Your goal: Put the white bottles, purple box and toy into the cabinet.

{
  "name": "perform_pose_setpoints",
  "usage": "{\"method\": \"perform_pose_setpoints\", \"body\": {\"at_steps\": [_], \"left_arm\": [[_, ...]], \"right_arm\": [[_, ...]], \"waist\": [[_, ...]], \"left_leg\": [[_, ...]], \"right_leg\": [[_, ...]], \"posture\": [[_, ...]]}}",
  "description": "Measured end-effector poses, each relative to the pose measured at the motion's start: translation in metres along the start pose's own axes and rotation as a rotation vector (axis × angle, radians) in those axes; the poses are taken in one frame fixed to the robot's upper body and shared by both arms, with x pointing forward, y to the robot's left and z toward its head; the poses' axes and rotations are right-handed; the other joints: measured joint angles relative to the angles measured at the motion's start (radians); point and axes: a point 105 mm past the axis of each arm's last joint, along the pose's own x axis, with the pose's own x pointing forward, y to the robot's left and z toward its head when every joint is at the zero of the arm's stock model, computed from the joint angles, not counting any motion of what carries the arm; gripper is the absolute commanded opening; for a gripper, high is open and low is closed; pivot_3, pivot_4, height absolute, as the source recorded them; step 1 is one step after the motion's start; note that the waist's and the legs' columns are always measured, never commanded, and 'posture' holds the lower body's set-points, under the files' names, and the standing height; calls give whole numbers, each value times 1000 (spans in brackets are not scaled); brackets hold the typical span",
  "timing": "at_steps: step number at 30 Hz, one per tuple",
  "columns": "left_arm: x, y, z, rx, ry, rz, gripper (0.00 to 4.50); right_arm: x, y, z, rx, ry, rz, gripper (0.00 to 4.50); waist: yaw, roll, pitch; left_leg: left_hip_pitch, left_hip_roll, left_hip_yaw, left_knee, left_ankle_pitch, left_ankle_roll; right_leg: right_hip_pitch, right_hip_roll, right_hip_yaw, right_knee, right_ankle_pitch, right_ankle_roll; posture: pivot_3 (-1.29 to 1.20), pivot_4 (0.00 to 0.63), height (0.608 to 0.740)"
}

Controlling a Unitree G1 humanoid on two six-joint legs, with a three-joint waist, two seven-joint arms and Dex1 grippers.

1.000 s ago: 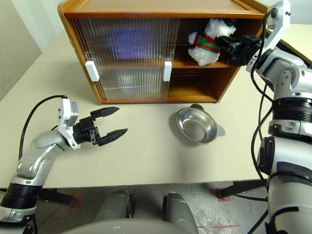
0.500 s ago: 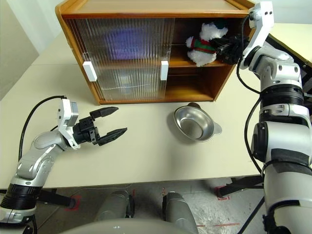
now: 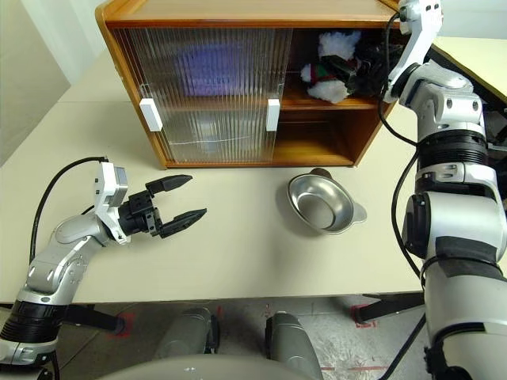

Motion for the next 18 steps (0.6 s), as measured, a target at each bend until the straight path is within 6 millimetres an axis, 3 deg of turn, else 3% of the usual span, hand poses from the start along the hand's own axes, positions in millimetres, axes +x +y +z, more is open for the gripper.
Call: {"method": "perform_pose_setpoints", "body": {"at_steps": [11, 18], "left_arm": [[-1, 0, -1, -4, 9, -7, 4500], [-1, -2, -1, -8, 12, -17, 4500]], "right_arm": [[-39, -15, 6, -16, 110, 0, 4492], [-61, -8, -13, 66, 228, 54, 4492]], "waist": [[-1, 0, 0], [-1, 0, 0]], "left_leg": [[1, 0, 0, 0, 0, 0], [1, 0, 0, 0, 0, 0]], "right_leg": [[0, 0, 0, 0, 0, 0], [1, 0, 0, 0, -1, 0]], "posture": [[232, 0, 740], [228, 0, 740]]}}
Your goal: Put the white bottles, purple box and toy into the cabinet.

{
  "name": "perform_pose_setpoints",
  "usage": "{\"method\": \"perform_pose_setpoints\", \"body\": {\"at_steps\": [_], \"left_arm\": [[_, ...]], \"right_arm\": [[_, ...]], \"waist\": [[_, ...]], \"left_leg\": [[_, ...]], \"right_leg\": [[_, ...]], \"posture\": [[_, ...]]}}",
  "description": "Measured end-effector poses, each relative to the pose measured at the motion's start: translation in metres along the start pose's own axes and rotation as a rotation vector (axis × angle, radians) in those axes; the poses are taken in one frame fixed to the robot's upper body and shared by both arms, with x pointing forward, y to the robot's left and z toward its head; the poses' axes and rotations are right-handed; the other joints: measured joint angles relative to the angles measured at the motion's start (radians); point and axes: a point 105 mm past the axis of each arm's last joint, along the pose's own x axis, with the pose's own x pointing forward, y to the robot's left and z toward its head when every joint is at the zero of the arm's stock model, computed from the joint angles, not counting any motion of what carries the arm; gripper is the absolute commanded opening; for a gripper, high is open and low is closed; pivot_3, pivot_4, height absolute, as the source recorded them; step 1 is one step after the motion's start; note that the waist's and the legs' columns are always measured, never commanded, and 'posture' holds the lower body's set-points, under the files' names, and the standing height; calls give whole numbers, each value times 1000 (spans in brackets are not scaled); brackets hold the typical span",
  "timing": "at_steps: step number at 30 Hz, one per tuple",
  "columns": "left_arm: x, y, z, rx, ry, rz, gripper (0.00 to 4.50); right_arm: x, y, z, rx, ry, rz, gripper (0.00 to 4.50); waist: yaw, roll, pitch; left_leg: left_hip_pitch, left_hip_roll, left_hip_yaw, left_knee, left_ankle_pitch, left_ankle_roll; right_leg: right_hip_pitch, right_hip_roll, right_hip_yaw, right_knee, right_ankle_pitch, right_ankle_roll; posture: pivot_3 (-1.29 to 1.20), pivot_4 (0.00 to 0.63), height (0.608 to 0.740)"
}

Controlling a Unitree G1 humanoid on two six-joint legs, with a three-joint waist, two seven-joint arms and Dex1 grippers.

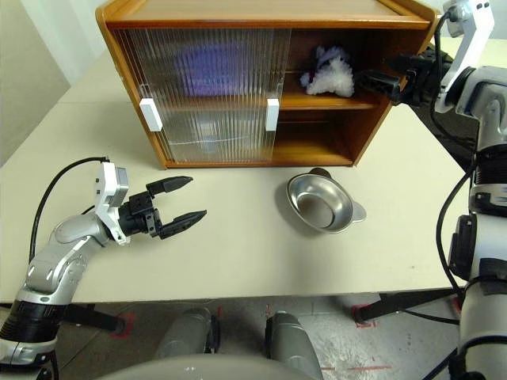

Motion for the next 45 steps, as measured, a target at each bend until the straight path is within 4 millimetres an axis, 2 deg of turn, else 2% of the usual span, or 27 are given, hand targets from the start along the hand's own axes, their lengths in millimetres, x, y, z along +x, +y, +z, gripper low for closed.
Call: {"method": "perform_pose_setpoints", "body": {"at_steps": [3, 6, 8, 10, 19, 22, 33, 45], "left_arm": [[0, 0, 0, 0, 0, -1, 4500], [0, -1, 1, 2, 1, -2, 4500], [-1, -2, 1, 4, 0, -4, 4500], [-1, -3, 1, 5, 3, -6, 4500], [-3, -7, -4, -14, 13, -8, 4500], [-2, -7, -3, -12, 12, -16, 4500], [-2, -7, -2, -9, 12, -22, 4500], [-3, -10, -3, -9, 21, -50, 4500]], "right_arm": [[-7, 15, -6, 81, 20, 100, 4492], [-28, 29, -16, 165, 75, 192, 4492], [-45, 35, -33, 226, 154, 228, 4492], [-54, 38, -46, 284, 194, 240, 4492], [-89, 28, -126, 498, 321, 61, 4492], [-89, 33, -152, 590, 340, 36, 4492], [-88, 56, -190, 839, 323, 52, 4492], [-73, 72, -197, 921, 299, 110, 4492]], "waist": [[0, 0, 0], [6, 0, 0], [15, 0, 0], [22, 0, 0], [23, -3, -2], [18, -2, -3], [21, -4, -5], [21, -4, -5]], "left_leg": [[0, 0, 0, 0, 0, 0], [0, 0, -2, 0, 0, 0], [0, 0, -3, 0, 0, 0], [0, 0, -2, 0, 0, 0], [1, 0, -1, 1, 0, 1], [1, 0, 0, 2, 1, 1], [1, -1, -1, 2, 1, 1], [1, -1, -1, 2, 1, 1]], "right_leg": [[0, 0, 0, 0, 0, 0], [1, 1, -1, -1, 0, 0], [2, 0, -2, -3, 0, 0], [3, 0, -2, -4, -1, 1], [6, 1, -1, -4, -4, 6], [6, 1, 0, -4, -4, 7], [8, 2, 1, -4, -4, 8], [8, 2, 1, -4, -4, 8]], "posture": [[231, 0, 740], [230, 0, 740], [227, 0, 740], [227, 0, 740], [213, 4, 740], [207, 5, 740], [224, 10, 740], [218, 4, 740]]}}
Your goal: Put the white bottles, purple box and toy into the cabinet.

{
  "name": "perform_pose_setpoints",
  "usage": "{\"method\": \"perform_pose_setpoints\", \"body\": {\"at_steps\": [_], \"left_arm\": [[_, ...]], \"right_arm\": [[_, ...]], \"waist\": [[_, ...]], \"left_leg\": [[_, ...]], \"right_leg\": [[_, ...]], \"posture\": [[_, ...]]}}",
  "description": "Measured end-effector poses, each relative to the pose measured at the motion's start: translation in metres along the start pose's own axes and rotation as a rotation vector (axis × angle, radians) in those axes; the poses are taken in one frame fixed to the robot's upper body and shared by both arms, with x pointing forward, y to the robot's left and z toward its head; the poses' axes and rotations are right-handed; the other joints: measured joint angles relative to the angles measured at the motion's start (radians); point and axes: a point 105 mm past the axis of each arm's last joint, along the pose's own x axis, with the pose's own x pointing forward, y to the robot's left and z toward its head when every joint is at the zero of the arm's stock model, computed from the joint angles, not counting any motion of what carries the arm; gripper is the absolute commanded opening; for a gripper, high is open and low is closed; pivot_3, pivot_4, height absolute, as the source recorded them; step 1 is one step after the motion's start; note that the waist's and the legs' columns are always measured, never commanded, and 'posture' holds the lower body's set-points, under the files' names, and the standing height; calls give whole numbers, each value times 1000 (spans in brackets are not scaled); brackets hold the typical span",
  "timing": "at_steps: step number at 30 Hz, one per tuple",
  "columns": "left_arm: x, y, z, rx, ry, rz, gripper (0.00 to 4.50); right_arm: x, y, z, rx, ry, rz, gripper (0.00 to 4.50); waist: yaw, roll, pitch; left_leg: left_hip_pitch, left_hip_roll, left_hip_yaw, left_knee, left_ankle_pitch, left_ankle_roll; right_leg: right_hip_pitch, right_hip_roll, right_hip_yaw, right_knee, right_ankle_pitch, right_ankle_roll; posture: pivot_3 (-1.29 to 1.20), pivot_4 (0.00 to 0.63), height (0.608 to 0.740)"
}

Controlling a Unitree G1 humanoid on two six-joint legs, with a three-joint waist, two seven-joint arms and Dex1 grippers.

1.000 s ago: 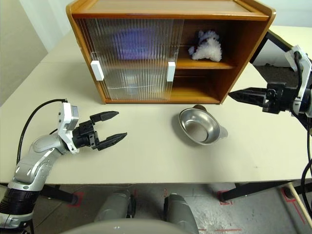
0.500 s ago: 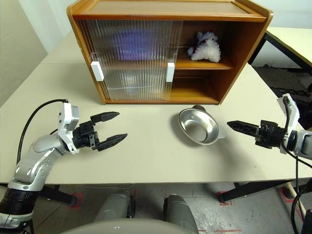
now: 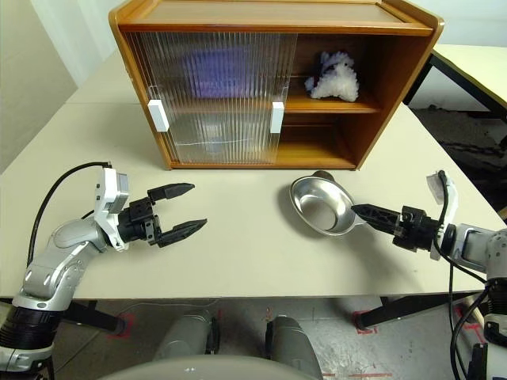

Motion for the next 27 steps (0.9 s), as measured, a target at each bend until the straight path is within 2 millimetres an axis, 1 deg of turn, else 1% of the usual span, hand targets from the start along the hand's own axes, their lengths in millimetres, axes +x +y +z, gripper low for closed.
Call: {"method": "perform_pose_setpoints", "body": {"at_steps": [1, 4, 6, 8, 11, 13, 14, 15, 18, 24, 26, 27], "left_arm": [[0, 0, 0, 1, -1, -2, 4500], [2, -1, 3, -4, -22, -4, 4500], [5, -1, 7, -13, -59, -1, 4500], [8, 1, 15, -18, -113, 9, 4500], [9, 1, 25, -10, -159, 16, 4500], [10, 2, 28, -13, -177, 22, 4500], [10, 2, 28, -16, -184, 27, 4500], [11, 2, 30, -18, -194, 30, 4500], [10, 4, 31, -21, -205, 41, 4500], [10, 6, 34, -12, -211, 46, 4500], [10, 8, 36, -7, -217, 53, 4500], [10, 9, 37, -5, -222, 57, 4500]], "right_arm": [[1, 0, -1, 2, 0, 4, 4492], [4, 2, -2, 5, 4, 16, 3898], [5, 2, -2, 9, 4, 22, 3176], [5, 3, -2, 13, 4, 28, 2491], [6, 5, -2, 16, 2, 40, 1380], [7, 6, -2, 19, -2, 53, 607], [7, 10, -1, 16, -7, 72, 300], [8, 11, 0, 16, -7, 76, 232], [8, 11, 0, 22, -8, 82, 232], [8, 14, 1, 51, -29, 105, 217], [8, 17, 5, 69, -53, 126, 192], [7, 20, 10, 78, -81, 148, 184]], "waist": [[0, 0, 0], [1, 0, 0], [1, 0, 0], [1, -1, 0], [0, -1, -1], [0, -1, -1], [-1, -1, -1], [0, -3, -3], [0, -6, -5], [1, -6, -5], [0, -6, -5], [0, -6, -5]], "left_leg": [[0, 0, 0, 0, 0, 0], [0, 0, 0, 0, 0, 0], [0, 0, 0, 0, 0, 0], [0, 0, 0, 0, 0, 0], [-1, 0, 0, 0, 0, 0], [0, 0, 0, 0, 0, 0], [0, 0, 0, 0, 0, 0], [0, 0, 0, 0, 0, 0], [1, 0, 0, 0, 0, 0], [0, 0, 0, 0, 0, 0], [0, 0, 0, 0, 0, 0], [0, 0, 0, 0, 0, 0]], "right_leg": [[0, 0, 0, 0, 0, 0], [0, 0, 0, 0, 0, 0], [0, 0, 0, 0, 0, 0], [0, 0, 0, 0, 0, 0], [1, 0, 0, 0, 0, 0], [1, 0, 0, 0, 0, 0], [1, 0, 0, 0, 0, 0], [2, 1, 0, 0, 0, 0], [2, 0, 0, 0, 1, 1], [2, 1, 0, 0, 1, 1], [2, 1, 0, 0, 1, 1], [2, 1, 0, 0, 1, 1]], "posture": [[218, 3, 740], [216, 0, 740], [216, 0, 740], [216, 0, 740], [215, 0, 740], [215, 0, 740], [217, 0, 740], [217, 0, 740], [218, 0, 740], [223, 0, 740], [222, 0, 740], [221, 0, 740]]}}
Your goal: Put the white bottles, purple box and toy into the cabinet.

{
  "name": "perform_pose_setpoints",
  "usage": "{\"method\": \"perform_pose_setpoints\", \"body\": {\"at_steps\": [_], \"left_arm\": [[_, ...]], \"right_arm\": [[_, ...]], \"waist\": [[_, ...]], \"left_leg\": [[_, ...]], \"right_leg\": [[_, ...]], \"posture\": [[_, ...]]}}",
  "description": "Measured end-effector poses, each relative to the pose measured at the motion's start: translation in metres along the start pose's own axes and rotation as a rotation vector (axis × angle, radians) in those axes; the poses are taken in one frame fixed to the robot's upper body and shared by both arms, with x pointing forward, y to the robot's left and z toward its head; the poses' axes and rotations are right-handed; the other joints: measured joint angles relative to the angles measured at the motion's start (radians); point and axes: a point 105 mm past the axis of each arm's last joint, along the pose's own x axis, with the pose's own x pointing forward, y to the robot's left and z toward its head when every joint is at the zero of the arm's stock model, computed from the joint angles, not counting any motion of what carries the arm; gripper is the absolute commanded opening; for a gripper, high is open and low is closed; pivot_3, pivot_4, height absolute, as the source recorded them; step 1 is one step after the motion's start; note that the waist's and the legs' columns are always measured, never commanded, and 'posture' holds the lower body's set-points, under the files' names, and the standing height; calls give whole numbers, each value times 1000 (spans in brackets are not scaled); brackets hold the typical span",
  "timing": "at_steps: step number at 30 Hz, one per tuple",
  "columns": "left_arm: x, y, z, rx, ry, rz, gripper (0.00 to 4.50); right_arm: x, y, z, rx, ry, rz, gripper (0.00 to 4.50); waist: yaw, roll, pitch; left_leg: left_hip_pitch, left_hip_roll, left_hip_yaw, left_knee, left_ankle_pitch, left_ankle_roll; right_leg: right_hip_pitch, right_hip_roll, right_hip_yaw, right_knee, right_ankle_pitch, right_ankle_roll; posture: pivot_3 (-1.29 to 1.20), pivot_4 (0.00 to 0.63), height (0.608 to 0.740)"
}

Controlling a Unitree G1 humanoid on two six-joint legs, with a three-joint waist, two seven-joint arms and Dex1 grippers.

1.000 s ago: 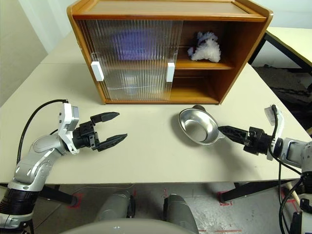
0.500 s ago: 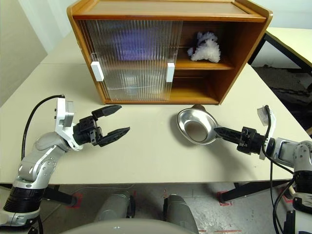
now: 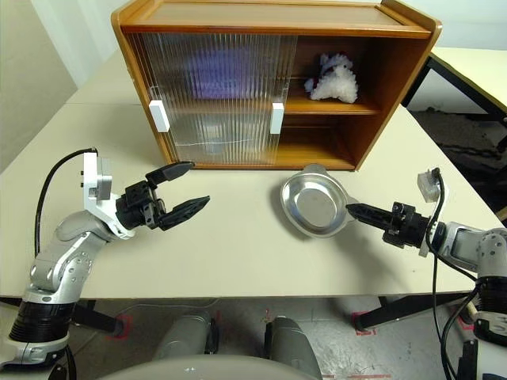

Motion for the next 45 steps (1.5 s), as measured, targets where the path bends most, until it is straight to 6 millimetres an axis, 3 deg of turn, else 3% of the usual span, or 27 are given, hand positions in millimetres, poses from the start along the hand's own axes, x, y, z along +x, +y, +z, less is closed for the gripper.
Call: {"method": "perform_pose_setpoints", "body": {"at_steps": [9, 23, 31, 45], "left_arm": [[2, 2, 5, -1, -27, 2, 4500], [2, 2, 5, 1, -30, 4, 4500], [13, 5, 16, 5, -104, 32, 4500], [15, 4, 17, 2, -118, 35, 4500]], "right_arm": [[7, 17, 27, 13, -144, 87, 161], [52, -6, 51, 25, -314, -49, 159], [77, -12, 59, 27, -360, -79, 159], [98, -32, 82, 38, -504, -187, 146]], "waist": [[1, 0, 0], [-1, 1, -1], [0, 2, -1], [0, 4, -2]], "left_leg": [[0, 0, 0, 0, 0, 0], [0, 0, 0, 0, 0, 0], [0, 0, 0, 0, 0, 0], [0, 0, 0, 0, 0, 0]], "right_leg": [[0, 0, 0, 0, 0, 0], [-1, 0, 1, 0, 2, -2], [-2, 0, 1, -1, 3, -3], [-3, 0, 1, -1, 4, -4]], "posture": [[219, 0, 740], [223, 0, 740], [243, 0, 740], [249, 0, 740]]}}
